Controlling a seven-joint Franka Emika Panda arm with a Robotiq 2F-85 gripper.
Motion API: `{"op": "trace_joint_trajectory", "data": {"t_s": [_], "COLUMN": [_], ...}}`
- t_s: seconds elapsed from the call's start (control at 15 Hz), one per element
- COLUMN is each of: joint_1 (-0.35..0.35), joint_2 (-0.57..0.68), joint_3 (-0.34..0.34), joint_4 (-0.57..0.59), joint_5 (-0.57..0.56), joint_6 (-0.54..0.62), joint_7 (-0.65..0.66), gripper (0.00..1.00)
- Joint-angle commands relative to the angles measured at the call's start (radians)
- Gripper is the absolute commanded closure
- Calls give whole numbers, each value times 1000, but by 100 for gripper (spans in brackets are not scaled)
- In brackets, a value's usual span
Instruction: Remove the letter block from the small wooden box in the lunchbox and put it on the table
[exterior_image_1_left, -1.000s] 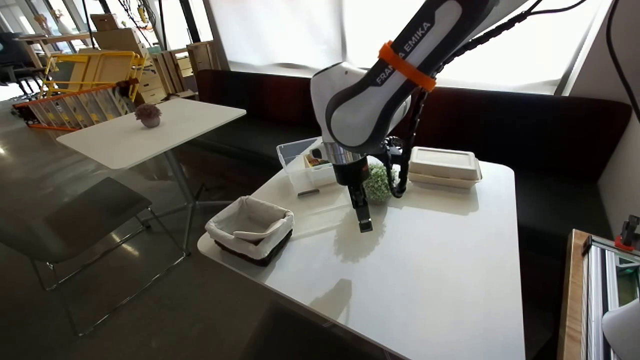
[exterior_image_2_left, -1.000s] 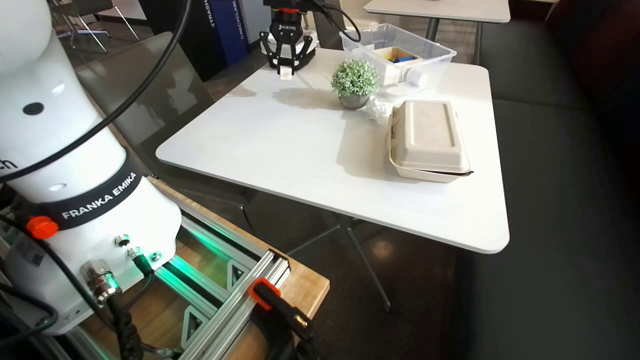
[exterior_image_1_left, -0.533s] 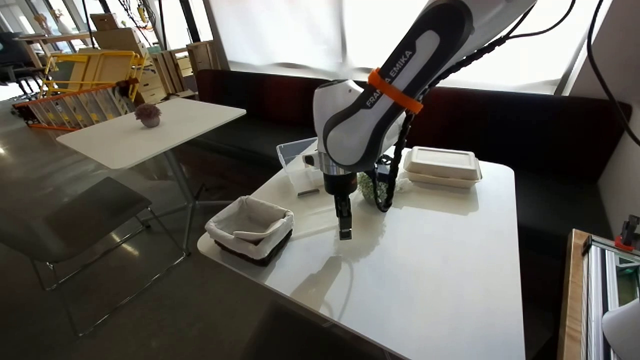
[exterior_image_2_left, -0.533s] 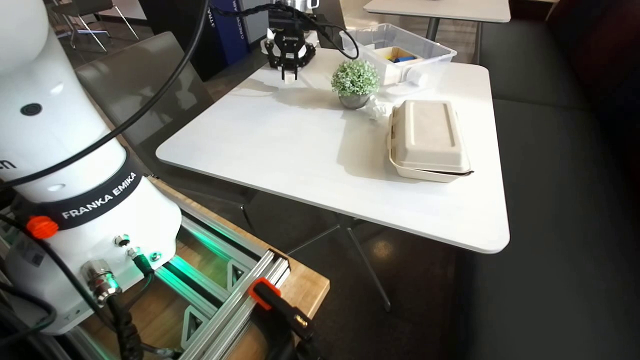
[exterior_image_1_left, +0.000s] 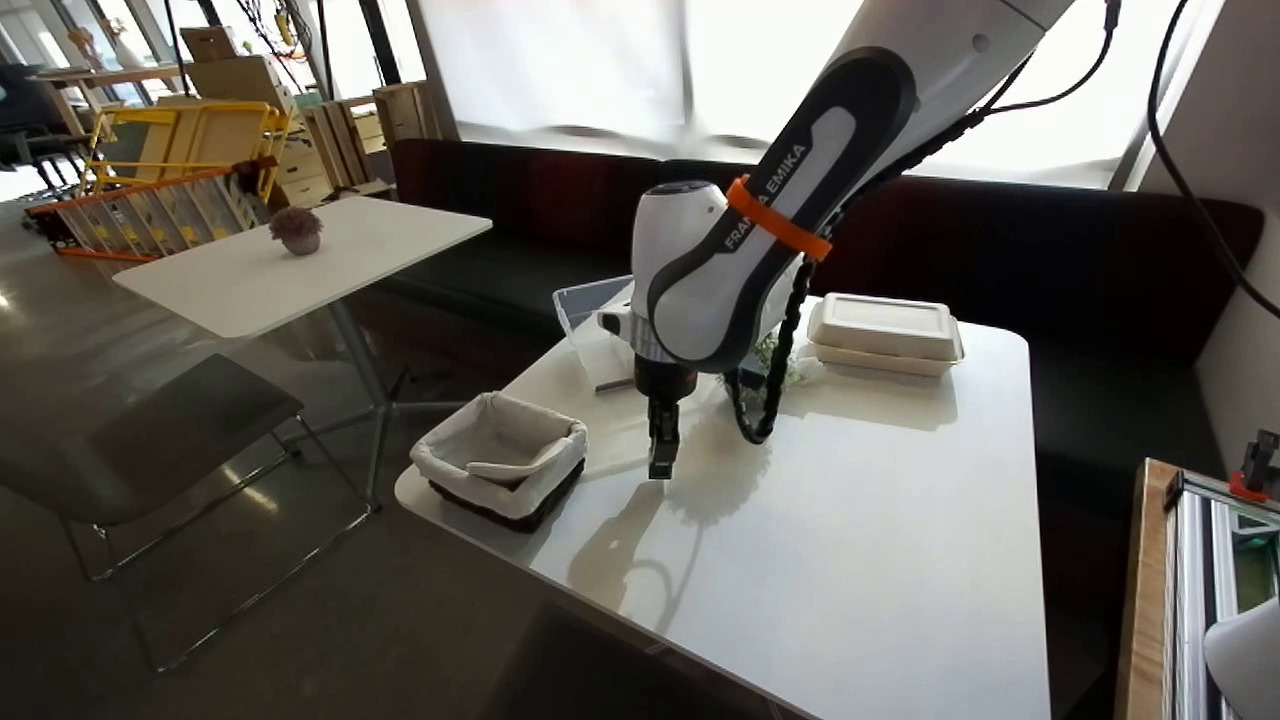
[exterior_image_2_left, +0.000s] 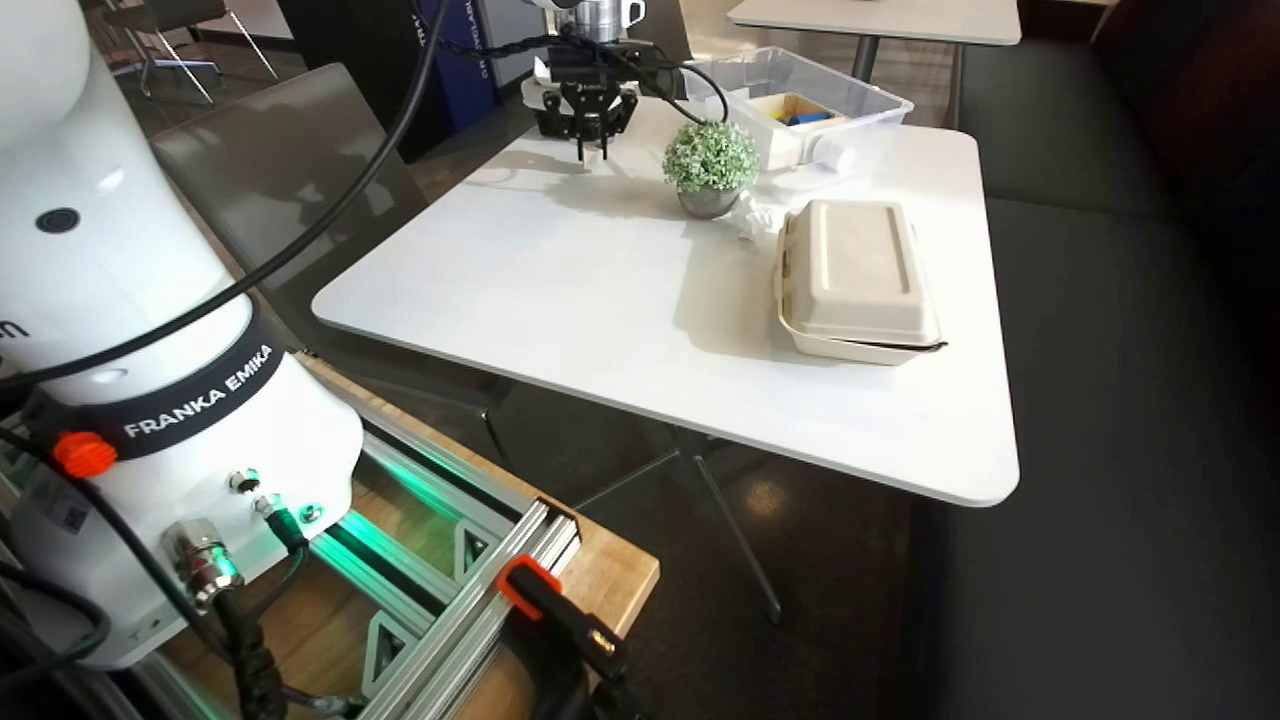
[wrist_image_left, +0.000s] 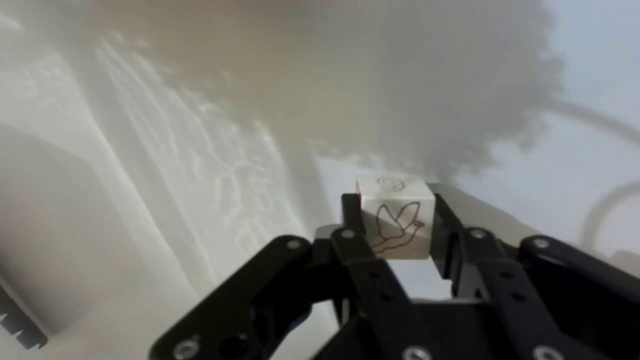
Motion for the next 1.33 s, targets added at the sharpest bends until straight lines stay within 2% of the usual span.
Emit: {"op": "trace_joint_trajectory", "data": {"t_s": [0.0,0.07,0.13,0.27,0.4,0.53,0.6,0.87,1.27], "joint_1": [-11,-10,-9,-13,-18,-2,2,28,80], "joint_2": [40,44,43,21,-15,-68,-93,-163,-209], "joint_3": [13,12,11,15,20,-6,-17,-118,-307], "joint_4": [11,12,12,11,13,22,30,108,187], "joint_5": [-24,-29,-33,-31,-17,-14,-15,-58,-234], "joint_6": [74,82,88,70,47,7,-4,-10,-45], "joint_7": [1,6,11,17,33,105,144,341,679], "gripper": [91,81,41,34,18,5,0,0,0]}}
